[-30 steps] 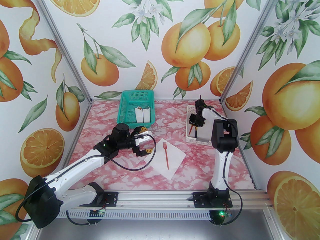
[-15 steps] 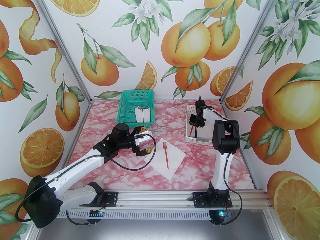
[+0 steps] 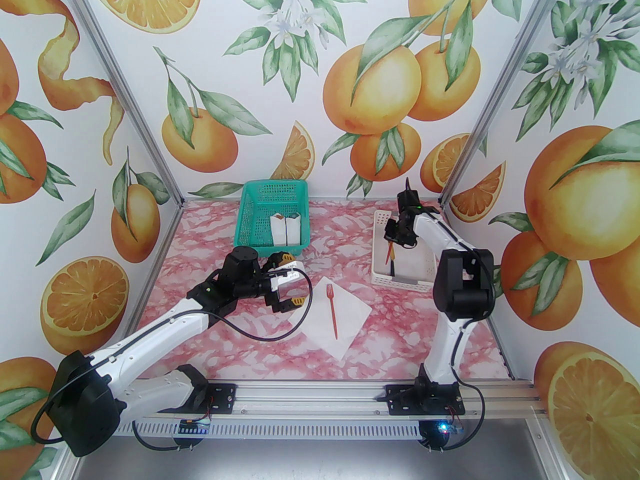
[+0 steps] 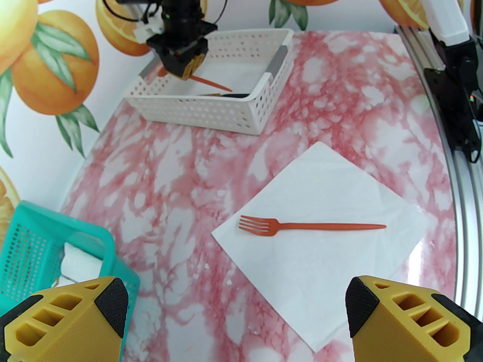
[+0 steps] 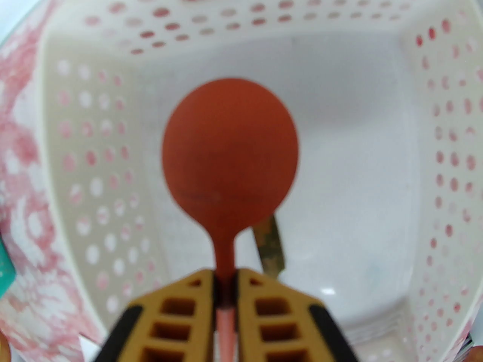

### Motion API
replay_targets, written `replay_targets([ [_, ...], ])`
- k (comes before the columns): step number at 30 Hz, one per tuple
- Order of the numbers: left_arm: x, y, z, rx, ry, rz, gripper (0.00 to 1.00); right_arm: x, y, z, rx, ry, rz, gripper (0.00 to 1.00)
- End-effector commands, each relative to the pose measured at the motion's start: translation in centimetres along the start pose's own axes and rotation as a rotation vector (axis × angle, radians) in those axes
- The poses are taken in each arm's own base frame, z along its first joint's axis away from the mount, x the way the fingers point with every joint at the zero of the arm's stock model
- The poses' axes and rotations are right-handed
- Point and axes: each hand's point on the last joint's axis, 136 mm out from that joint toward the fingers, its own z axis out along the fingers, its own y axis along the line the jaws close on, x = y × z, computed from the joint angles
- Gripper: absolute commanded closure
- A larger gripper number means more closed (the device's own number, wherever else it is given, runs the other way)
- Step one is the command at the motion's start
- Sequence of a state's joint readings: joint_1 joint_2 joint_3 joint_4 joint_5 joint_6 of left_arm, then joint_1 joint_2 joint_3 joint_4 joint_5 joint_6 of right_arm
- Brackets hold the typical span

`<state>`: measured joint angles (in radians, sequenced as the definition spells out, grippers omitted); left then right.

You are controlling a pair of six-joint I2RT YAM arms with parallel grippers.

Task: Place the utensils on the paper napkin and roll it up

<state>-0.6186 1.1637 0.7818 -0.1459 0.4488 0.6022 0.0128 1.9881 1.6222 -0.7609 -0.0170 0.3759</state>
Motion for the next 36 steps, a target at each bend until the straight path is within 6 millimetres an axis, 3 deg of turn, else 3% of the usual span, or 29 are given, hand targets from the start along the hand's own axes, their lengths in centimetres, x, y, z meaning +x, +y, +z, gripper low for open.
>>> replay_targets([
  [1,-2.0,0.4,-0.5,-0.001,-0.047,0.028,0.00,-0.2,0.0,-2.9,0.011,-0.041,-0.030,0.85],
  [11,-2.4,0.3,-0.4,0.008,-0.066,0.017,0.00,0.3,0.9,-8.9,-0.041,-0.125,-0.052,0.85],
  [19,-2.4,0.2,-0.2,0.017,-0.070,0.009,0.00,2.7,3.6,-13.0,-0.098,-0.176,-0.120,0.85],
  [26,-2.3,0.2,-0.2,0.014,-0.067,0.013,0.00,6.4,6.4,-14.6,-0.168,-0.162,-0.161,0.85],
  [36,-2.4,0.2,-0.3,0.013,-0.065,0.016,0.00,13.0,9.2,-15.1,-0.259,-0.115,-0.194,0.85],
])
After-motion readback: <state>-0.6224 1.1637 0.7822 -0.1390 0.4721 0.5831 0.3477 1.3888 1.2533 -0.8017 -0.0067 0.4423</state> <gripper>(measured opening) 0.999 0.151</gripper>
